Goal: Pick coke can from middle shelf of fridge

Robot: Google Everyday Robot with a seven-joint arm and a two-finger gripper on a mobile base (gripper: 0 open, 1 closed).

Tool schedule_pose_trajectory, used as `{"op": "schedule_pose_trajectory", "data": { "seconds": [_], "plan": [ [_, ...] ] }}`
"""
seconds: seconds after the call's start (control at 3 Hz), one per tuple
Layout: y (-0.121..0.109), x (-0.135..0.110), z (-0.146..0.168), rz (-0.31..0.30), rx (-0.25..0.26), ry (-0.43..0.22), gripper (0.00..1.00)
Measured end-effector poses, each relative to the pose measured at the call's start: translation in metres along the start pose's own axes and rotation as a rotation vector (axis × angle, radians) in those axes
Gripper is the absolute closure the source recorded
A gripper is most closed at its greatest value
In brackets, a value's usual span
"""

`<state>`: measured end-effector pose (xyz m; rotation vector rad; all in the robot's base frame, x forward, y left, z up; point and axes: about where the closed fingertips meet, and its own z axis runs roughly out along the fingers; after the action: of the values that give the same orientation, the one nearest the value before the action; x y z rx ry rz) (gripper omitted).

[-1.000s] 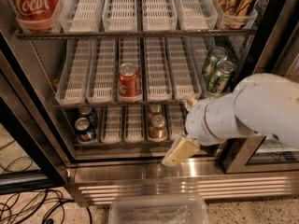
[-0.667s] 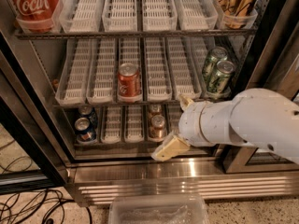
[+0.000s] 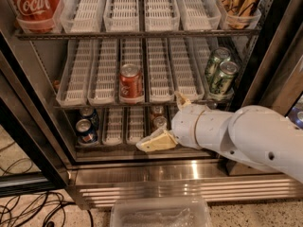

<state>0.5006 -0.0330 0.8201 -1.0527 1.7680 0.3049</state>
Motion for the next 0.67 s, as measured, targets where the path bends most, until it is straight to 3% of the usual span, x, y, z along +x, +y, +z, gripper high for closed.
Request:
{"op": "schedule_pose_trajectory", "data": {
  "seconds": [0.33,0.67],
  "plan": [
    [0.016,-0.0223,0.0089,0.05,0.011,-0.092,0.0],
    [0.016,-0.0223,0.0089,0.05,0.011,-0.093,0.0]
  ]
}}
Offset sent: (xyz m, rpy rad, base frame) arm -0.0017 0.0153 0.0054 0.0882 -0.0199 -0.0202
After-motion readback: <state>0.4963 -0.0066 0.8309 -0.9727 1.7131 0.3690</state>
